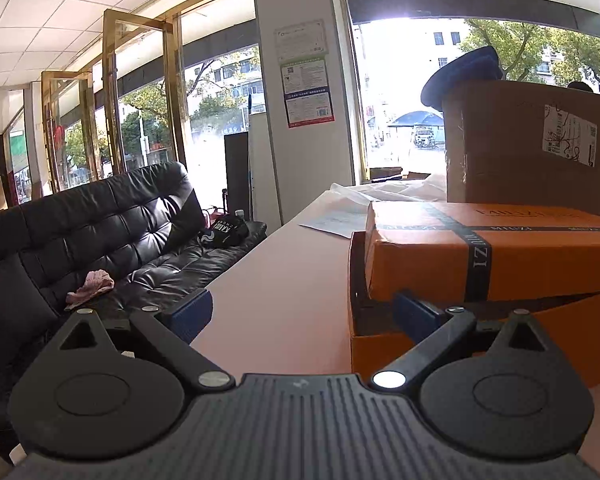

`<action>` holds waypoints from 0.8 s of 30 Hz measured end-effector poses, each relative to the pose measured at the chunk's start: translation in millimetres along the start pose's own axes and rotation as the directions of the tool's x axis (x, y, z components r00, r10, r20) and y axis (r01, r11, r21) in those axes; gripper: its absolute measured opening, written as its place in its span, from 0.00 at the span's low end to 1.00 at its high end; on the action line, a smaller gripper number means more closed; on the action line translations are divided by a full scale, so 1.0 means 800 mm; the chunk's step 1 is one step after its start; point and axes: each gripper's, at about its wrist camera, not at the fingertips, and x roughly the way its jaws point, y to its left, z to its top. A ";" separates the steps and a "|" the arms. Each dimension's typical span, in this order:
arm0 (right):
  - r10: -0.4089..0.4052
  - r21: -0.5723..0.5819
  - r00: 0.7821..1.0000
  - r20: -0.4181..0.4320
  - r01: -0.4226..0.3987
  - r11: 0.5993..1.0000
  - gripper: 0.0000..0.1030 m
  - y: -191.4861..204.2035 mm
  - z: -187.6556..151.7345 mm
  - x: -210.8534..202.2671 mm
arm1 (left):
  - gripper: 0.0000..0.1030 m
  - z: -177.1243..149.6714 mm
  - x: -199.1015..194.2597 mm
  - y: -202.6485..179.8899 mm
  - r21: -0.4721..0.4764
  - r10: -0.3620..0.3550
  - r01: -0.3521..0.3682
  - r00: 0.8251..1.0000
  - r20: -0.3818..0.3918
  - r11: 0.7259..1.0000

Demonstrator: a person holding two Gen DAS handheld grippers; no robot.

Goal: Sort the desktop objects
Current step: 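Press the lid down onto the box with both grippers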

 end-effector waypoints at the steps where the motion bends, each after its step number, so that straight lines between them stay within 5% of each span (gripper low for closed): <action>1: -0.017 -0.028 1.000 0.005 0.017 0.999 0.54 0.004 -0.001 0.000 | 0.94 -0.001 0.001 0.003 -0.011 0.002 -0.002 1.000 -0.007 1.000; 3: -0.035 -0.063 0.999 0.015 0.036 0.997 0.58 0.011 -0.002 0.000 | 0.94 -0.002 0.004 0.011 -0.050 -0.008 0.007 1.000 -0.021 0.999; 7: -0.064 -0.097 0.998 0.012 0.065 0.993 0.82 0.016 -0.002 0.002 | 0.94 -0.001 0.007 0.031 -0.162 -0.057 0.051 0.998 -0.034 0.985; 13: -0.041 -0.011 0.999 -0.008 0.041 0.999 0.95 -0.008 -0.002 -0.009 | 1.00 0.014 0.016 0.060 -0.386 -0.135 0.110 0.990 -0.037 0.916; 18: -0.006 0.236 0.999 0.038 -0.004 0.972 0.96 -0.056 0.028 0.000 | 1.00 0.041 0.056 0.052 -0.371 -0.184 0.129 0.976 -0.117 0.920; 22: 0.076 0.401 0.993 -0.095 -0.031 0.916 0.93 -0.098 0.059 0.055 | 1.00 0.046 0.078 0.042 -0.356 -0.267 0.202 0.953 -0.142 0.912; 24: 0.189 0.493 0.966 -0.174 -0.081 0.867 0.89 -0.118 0.064 0.090 | 1.00 0.044 0.085 0.043 -0.375 -0.324 0.251 0.935 -0.146 0.892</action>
